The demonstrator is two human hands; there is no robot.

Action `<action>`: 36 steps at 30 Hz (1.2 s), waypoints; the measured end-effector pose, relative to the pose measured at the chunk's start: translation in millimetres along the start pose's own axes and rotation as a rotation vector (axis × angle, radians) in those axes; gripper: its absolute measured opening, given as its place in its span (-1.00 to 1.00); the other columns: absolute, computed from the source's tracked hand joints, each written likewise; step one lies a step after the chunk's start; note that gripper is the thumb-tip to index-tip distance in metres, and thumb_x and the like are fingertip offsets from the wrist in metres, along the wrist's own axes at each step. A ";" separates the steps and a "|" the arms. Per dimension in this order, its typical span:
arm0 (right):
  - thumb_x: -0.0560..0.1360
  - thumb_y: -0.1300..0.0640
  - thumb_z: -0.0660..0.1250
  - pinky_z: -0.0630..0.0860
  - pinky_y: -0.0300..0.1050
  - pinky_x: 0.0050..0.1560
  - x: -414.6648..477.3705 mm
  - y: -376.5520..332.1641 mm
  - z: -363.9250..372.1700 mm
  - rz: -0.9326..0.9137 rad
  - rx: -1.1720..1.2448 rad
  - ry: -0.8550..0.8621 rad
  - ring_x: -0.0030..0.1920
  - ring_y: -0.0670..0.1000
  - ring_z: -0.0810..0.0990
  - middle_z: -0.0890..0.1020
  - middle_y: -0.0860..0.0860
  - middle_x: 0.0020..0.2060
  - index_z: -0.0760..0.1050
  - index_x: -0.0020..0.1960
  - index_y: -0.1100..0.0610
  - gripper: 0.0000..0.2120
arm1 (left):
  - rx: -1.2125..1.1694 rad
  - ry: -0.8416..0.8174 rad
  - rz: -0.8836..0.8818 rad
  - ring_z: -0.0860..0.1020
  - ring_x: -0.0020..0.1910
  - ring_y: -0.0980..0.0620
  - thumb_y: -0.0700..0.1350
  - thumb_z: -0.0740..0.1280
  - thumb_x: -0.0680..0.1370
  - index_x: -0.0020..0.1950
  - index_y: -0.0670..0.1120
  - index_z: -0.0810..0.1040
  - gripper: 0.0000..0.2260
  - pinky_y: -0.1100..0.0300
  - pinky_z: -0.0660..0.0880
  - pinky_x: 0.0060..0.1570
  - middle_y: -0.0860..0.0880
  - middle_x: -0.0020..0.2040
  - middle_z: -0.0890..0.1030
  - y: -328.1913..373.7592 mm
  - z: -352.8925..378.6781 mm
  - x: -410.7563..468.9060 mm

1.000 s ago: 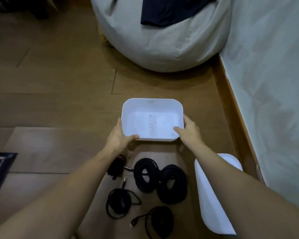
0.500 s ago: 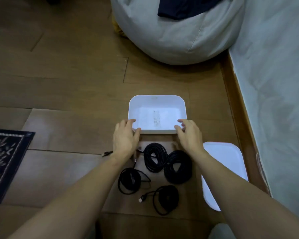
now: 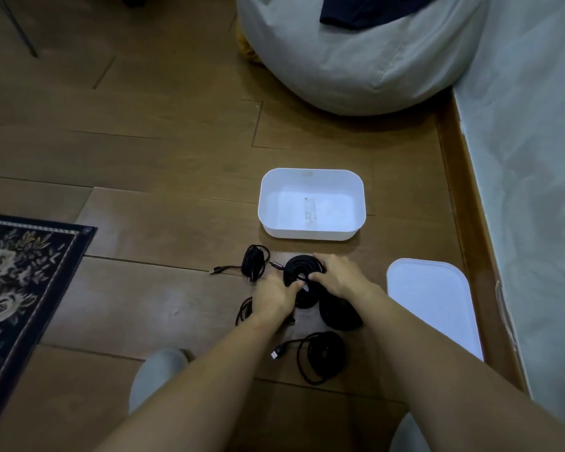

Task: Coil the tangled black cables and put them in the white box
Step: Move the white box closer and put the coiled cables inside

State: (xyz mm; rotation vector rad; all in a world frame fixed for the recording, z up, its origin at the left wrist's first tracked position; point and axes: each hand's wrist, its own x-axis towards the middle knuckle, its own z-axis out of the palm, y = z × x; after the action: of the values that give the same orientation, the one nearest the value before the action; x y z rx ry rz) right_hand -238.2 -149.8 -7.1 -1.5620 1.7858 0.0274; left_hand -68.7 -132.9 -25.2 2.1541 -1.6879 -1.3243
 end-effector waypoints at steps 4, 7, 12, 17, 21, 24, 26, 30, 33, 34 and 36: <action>0.51 -0.03 0.42 0.58 0.05 0.11 12.3 5.3 4.4 0.008 -0.011 -0.031 0.17 0.18 0.61 0.67 0.06 0.14 0.52 0.34 -0.05 -0.59 | -0.091 -0.014 -0.022 0.59 0.13 -0.17 0.11 0.41 0.59 0.31 -0.10 0.48 -0.59 0.09 0.44 -0.07 -0.13 0.12 0.63 -1.6 7.1 7.1; 0.51 0.05 0.45 0.57 0.04 0.15 17.5 7.6 5.8 0.006 0.005 -0.021 0.18 0.18 0.61 0.68 0.06 0.15 0.53 0.35 -0.04 -0.58 | -0.138 0.011 -0.049 0.60 0.16 -0.17 0.11 0.41 0.59 0.32 -0.06 0.52 -0.61 0.06 0.50 0.01 -0.10 0.14 0.65 1.7 11.4 12.0; 0.52 0.10 0.47 0.58 0.04 0.18 18.0 14.7 9.1 0.029 0.106 0.008 0.12 0.10 0.64 0.71 0.02 0.08 0.55 0.36 -0.10 -0.58 | -0.249 0.030 -0.063 0.63 0.09 -0.09 0.07 0.43 0.59 0.30 0.00 0.61 -0.68 0.06 0.57 0.09 -0.05 0.08 0.69 6.2 15.1 17.0; 0.53 0.10 0.46 0.48 -0.05 0.35 11.5 11.6 3.9 0.090 0.238 0.061 0.35 0.07 0.56 0.62 0.00 0.32 0.45 0.49 -0.07 -0.45 | -0.265 0.056 -0.027 0.63 0.12 -0.09 0.01 0.40 0.61 0.36 0.06 0.59 -0.69 0.10 0.53 0.07 -0.01 0.06 0.68 12.4 5.0 12.6; 0.53 0.08 0.46 0.49 -0.02 0.34 1.2 0.2 -7.9 0.083 0.301 0.114 0.33 0.06 0.58 0.63 0.00 0.30 0.44 0.50 -0.07 -0.44 | -0.274 0.103 -0.008 0.61 0.22 -0.11 0.02 0.40 0.62 0.44 0.02 0.55 -0.62 0.07 0.52 0.20 -0.04 0.16 0.67 25.5 -8.9 6.2; 0.52 0.12 0.48 0.56 0.02 0.27 -7.4 -10.5 -23.6 0.061 0.363 0.151 0.24 0.05 0.61 0.67 -0.02 0.20 0.53 0.41 -0.09 -0.53 | -0.267 0.141 0.012 0.58 0.28 -0.10 0.11 0.40 0.60 0.50 0.09 0.48 -0.53 0.02 0.50 0.28 -0.04 0.30 0.64 33.6 -22.1 1.6; 0.53 0.12 0.48 0.53 0.02 0.31 -10.1 -17.9 -34.4 0.048 0.360 0.171 0.27 0.06 0.59 0.67 0.00 0.23 0.52 0.43 -0.05 -0.51 | -0.252 0.180 0.050 0.59 0.26 -0.12 0.13 0.39 0.60 0.48 0.11 0.51 -0.56 0.02 0.51 0.22 -0.04 0.28 0.65 40.6 -31.2 -1.3; 0.54 0.07 0.47 0.44 -0.05 0.37 -10.6 -33.1 -57.8 0.045 0.331 0.201 0.38 0.07 0.52 0.61 0.04 0.34 0.43 0.51 -0.01 -0.44 | -0.256 0.234 0.124 0.61 0.22 -0.12 0.13 0.38 0.60 0.45 0.10 0.54 -0.59 0.05 0.51 0.15 -0.04 0.21 0.69 55.1 -49.1 -1.7; 0.55 0.06 0.46 0.44 -0.03 0.35 -3.6 -42.9 -74.3 0.044 0.339 0.226 0.36 0.09 0.53 0.61 0.02 0.33 0.43 0.51 -0.04 -0.45 | -0.280 0.234 0.167 0.60 0.23 -0.09 0.14 0.39 0.59 0.47 0.10 0.52 -0.55 0.03 0.50 0.20 -0.02 0.20 0.69 66.0 -63.4 7.9; 0.54 0.06 0.46 0.45 -0.02 0.35 0.9 -46.1 -79.8 0.045 0.342 0.236 0.33 0.11 0.54 0.61 0.02 0.33 0.43 0.50 -0.05 -0.45 | -0.296 0.225 0.180 0.60 0.22 -0.06 0.13 0.39 0.59 0.48 0.09 0.51 -0.55 0.05 0.48 0.20 0.00 0.21 0.68 69.8 -68.5 12.6; 0.55 0.05 0.46 0.46 -0.05 0.31 11.5 -52.8 -91.0 0.045 0.345 0.250 0.32 0.12 0.56 0.61 0.03 0.34 0.43 0.51 -0.05 -0.45 | -0.347 0.205 0.193 0.58 0.21 0.00 0.07 0.40 0.60 0.50 0.04 0.49 -0.53 0.12 0.43 0.18 0.01 0.26 0.66 77.9 -78.3 24.0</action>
State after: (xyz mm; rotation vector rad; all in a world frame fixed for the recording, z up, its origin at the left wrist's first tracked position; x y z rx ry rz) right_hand -238.9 -216.0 75.4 -1.3206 1.8951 -0.4490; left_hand -73.6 -214.6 52.7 1.8125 -1.4246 -1.1943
